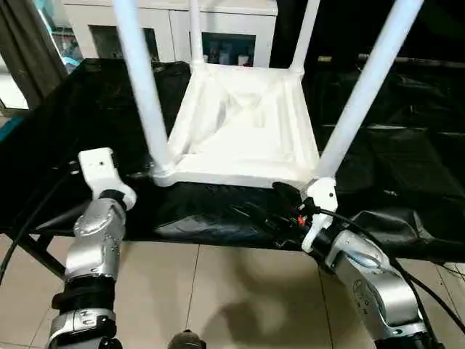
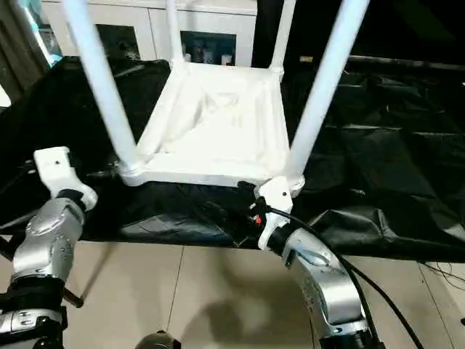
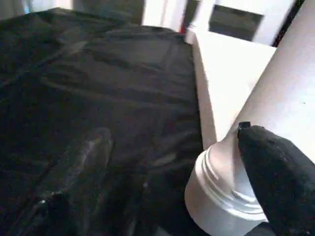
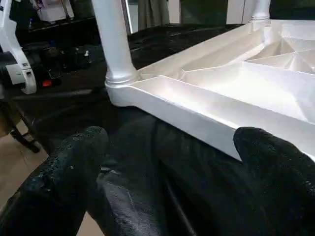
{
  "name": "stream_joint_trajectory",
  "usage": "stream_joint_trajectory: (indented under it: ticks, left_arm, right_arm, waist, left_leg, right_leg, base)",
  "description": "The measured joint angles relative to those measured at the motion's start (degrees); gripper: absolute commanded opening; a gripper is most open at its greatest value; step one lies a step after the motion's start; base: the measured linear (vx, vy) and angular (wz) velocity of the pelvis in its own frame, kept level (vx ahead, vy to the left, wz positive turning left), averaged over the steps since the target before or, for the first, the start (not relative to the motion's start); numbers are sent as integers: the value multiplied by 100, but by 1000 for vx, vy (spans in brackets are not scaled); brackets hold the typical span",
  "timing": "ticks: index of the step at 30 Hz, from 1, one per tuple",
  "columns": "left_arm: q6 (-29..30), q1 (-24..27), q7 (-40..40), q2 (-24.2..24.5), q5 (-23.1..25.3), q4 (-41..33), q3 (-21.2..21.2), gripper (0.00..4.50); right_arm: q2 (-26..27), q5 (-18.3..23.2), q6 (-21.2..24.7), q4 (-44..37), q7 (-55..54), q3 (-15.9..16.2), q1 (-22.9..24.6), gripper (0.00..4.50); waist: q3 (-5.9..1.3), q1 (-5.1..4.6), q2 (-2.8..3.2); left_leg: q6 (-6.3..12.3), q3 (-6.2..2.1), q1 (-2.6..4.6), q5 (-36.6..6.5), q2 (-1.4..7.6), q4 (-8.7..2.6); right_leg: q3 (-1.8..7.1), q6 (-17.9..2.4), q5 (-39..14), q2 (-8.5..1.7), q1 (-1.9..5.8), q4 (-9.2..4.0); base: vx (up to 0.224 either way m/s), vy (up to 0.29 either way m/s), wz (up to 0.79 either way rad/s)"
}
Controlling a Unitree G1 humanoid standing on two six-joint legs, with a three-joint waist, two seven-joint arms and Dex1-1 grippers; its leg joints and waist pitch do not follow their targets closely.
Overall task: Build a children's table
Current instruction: Flip table
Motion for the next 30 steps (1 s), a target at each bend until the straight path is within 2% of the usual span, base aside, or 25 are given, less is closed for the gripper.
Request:
stream_joint_trajectory:
  ticks: [5,9,13,16,18,21,25,30]
  left_arm:
    - [-25,229,-419,20,-124,-240,-64,446]
    - [238,682,-1028,182,-248,-592,-396,446]
    - [383,1020,-1442,287,-298,-801,-547,446]
    - [464,1044,-1528,299,-289,-935,-692,446]
    - [459,892,-1467,244,-278,-850,-709,446]
    - [346,291,-1193,69,-238,-366,-677,446]
    - [-42,-535,-669,-124,-230,765,-437,446]
    - [-282,-962,-551,-216,-296,1308,-294,446]
  right_arm:
    - [-27,-35,-59,-1,-8,-6,59,450]
    - [-84,-45,-77,-1,-43,-61,111,450]
    - [-114,-39,-85,10,-51,-189,189,450]
    - [-118,-37,-118,30,-57,-227,163,450]
    - [-118,-34,-135,83,-65,-239,146,450]
    - [-89,-28,-137,215,-79,-233,20,450]
    - [-50,-17,-153,217,-58,-226,12,450]
    - [-54,-23,-181,239,-74,-235,8,450]
  waist:
    - [-2,-6,30]
    - [-26,-14,69]
    - [-28,-40,74]
    - [-29,-43,73]
    - [-29,-38,72]
    - [-29,-34,72]
    - [-29,-38,72]
    - [-29,-73,72]
  left_leg:
    - [-1,6,14,1,1,-15]
    - [-4,22,23,4,2,-36]
    - [-6,25,28,6,6,-49]
    - [-5,29,28,7,7,-49]
    - [1,32,28,12,7,-48]
    - [7,40,28,25,9,-49]
    - [6,44,29,30,10,-49]
    - [9,45,19,33,10,-48]
  right_leg:
    - [4,-5,8,-1,2,0]
    - [10,-7,7,0,-1,-2]
    - [10,-15,2,3,-6,-1]
    - [10,-15,2,2,-5,-2]
    - [10,-15,3,1,-4,-1]
    - [11,-16,7,-2,-4,1]
    - [15,-10,13,-2,-2,-3]
    - [11,-10,12,-2,-6,-10]
  base:
    - [0,0,0]
    - [0,0,0]
    - [0,0,0]
    - [0,0,0]
    - [0,0,0]
    - [0,0,0]
    - [0,0,0]
    - [0,0,0]
